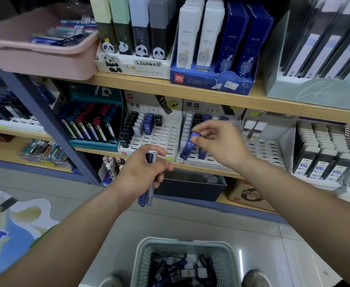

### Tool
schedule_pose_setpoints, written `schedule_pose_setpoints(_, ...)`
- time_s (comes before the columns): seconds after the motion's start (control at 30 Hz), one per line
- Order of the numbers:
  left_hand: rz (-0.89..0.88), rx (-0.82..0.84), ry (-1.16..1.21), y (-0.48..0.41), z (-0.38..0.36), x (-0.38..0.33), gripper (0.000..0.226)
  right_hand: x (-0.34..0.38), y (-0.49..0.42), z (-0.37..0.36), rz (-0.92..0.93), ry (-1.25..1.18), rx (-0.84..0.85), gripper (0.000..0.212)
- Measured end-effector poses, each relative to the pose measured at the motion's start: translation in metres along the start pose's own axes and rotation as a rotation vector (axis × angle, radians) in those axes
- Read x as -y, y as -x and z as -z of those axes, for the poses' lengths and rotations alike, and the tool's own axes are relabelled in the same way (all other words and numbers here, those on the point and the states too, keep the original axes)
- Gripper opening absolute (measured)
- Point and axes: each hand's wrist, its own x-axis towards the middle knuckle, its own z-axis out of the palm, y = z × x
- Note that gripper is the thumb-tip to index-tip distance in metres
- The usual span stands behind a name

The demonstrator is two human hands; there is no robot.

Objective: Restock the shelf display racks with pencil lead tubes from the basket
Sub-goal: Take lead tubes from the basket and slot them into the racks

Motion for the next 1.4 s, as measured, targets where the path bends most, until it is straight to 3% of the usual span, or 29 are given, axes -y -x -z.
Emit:
schedule_pose_setpoints(0.13, 0.003, -0.088, -0.027, 0.001, 0.034, 0.003, 0.020, 0.016, -0.047, -0.050, 0.110, 0.115, 0.008, 0.014)
schedule_pose_setpoints(0.4, -0.011, -0.185, 0.146, 0.008, 0.076, 0.005, 0.021, 0.004, -0.107, -0.118, 0.071, 0.282, 0.002, 0.010)
schedule_pose_setpoints(0.67, -0.001, -0.190, 0.268, 0.016, 0.091, 0.002, 0.022, 0.000, -0.113, -0.125, 0.104, 0.414, 0.075, 0.006)
schedule_pose_setpoints(0.87, -0.010, -0.228, 0.345, 0.023, 0.097, -0.003, 0.022, 0.001, -0.114, -0.129, 0.175, 0.613, 0.158, 0.019)
schedule_pose_setpoints(1.07, -0.057, -0.201, 0.414, 0.025, 0.099, -0.008, 0.022, 0.000, -0.114, -0.144, 0.154, 0.693, 0.159, 0.013)
schedule_pose_setpoints(1.3, -0.057, -0.177, 0.509, 0.024, 0.098, -0.012, 0.024, 0.020, -0.077, -0.122, 0.113, 0.421, 0.053, 0.019)
schedule_pose_setpoints(1.4, -0.062, -0.132, 0.572, 0.024, 0.091, -0.017, 0.027, 0.056, -0.021, -0.102, 0.084, 0.092, 0.251, 0.007)
